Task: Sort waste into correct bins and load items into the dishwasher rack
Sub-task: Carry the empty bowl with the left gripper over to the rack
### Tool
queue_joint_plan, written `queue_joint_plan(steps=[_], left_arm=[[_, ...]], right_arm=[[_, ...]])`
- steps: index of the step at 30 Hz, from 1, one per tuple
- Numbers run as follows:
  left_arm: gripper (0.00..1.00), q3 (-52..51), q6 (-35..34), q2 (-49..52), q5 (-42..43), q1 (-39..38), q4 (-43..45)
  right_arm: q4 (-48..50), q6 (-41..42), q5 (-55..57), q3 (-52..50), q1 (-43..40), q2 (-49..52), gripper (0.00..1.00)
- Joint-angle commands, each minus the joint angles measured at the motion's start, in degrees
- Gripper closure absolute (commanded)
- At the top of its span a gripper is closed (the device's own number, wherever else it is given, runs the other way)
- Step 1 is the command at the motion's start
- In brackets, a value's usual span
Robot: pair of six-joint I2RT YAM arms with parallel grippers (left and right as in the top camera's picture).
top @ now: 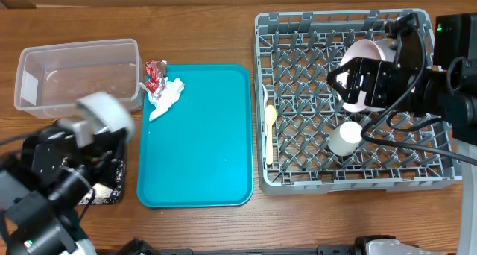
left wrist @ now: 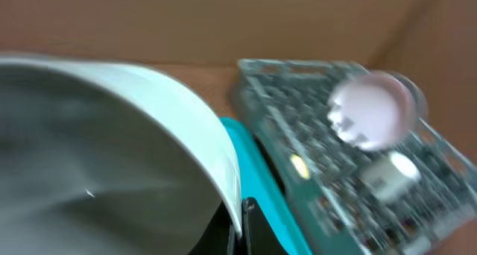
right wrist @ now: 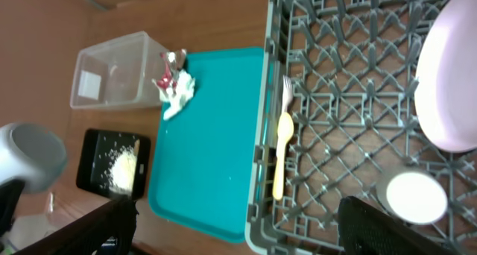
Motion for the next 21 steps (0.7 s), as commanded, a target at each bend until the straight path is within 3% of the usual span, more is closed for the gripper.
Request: queue_joint_plan(steps=[1,7,10,13,21], left_arm=[[0.96,3.1,-4.8,0.2,-5.7,-11.4,1.9],[0.96,3.1,-13.3,4.6,-5.7,-31.3,11.5],[0.96,3.1,-17.7,8.8,-6.1,-39.8,19.2],[0.96,3.1,-21.9,14.2,-8.3,-46.8,28.3],[0.96,3.1,-37.4,34.5,-6.2,-56.0,56.0]], right_arm=[[2.3,2.5,0.0,0.4,-0.3,-1.0,0.10],[6.8,5.6,0.0,0.4,-6.9,-1.0,0.09],[8.0,8.0,0.0,0.4,-11.6,-1.0,0.00],[7.7,9.0,0.0,0.4,-15.7,-1.0,0.00],[5.5,9.2,0.0,0.4,-19.0,-1.0,0.00]])
